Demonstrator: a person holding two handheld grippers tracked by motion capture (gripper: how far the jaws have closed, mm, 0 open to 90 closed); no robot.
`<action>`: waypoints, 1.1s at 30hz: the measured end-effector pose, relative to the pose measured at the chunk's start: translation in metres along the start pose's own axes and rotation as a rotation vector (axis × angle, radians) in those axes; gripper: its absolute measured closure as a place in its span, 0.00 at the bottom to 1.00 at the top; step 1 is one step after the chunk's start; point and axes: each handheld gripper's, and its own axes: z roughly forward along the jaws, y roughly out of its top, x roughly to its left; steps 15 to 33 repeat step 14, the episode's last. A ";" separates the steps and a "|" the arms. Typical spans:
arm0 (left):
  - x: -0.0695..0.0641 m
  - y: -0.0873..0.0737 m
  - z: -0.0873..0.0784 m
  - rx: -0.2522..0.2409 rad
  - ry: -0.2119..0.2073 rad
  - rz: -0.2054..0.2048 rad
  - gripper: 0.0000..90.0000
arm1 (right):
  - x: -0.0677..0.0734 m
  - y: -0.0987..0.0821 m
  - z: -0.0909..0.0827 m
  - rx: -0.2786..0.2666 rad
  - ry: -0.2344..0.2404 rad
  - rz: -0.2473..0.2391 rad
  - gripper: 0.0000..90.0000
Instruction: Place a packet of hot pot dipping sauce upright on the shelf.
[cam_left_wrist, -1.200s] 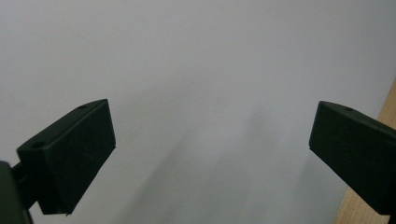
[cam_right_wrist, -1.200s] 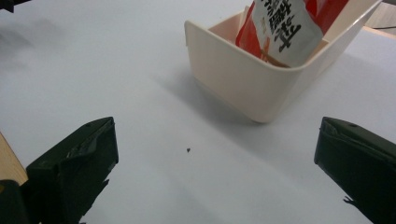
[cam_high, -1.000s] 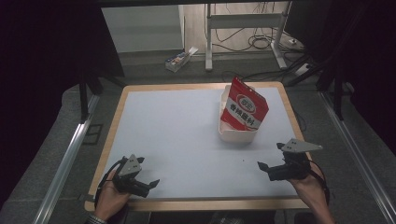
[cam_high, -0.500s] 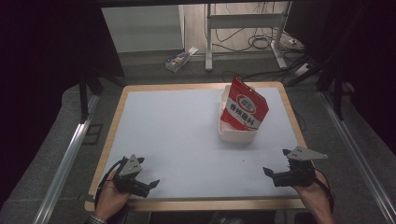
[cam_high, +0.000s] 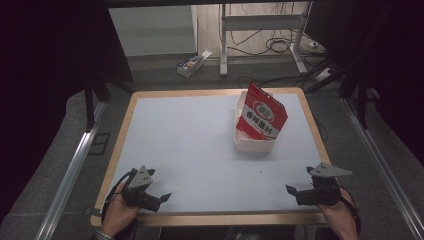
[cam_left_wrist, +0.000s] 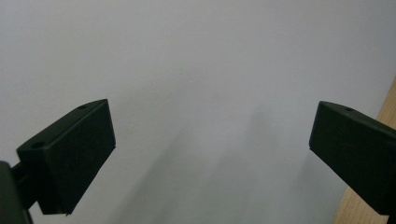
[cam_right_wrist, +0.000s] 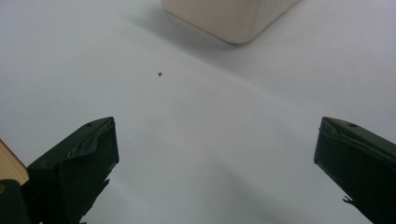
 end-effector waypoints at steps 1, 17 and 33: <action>0.000 0.000 0.000 0.001 0.000 0.000 0.00 | -0.001 -0.002 0.001 0.010 0.000 0.002 0.00; 0.000 0.000 0.001 0.008 -0.002 0.001 0.00 | -0.003 -0.007 0.007 0.068 0.016 0.016 0.00; 0.000 0.000 0.001 0.008 -0.002 0.001 0.00 | -0.003 -0.007 0.007 0.068 0.016 0.016 0.00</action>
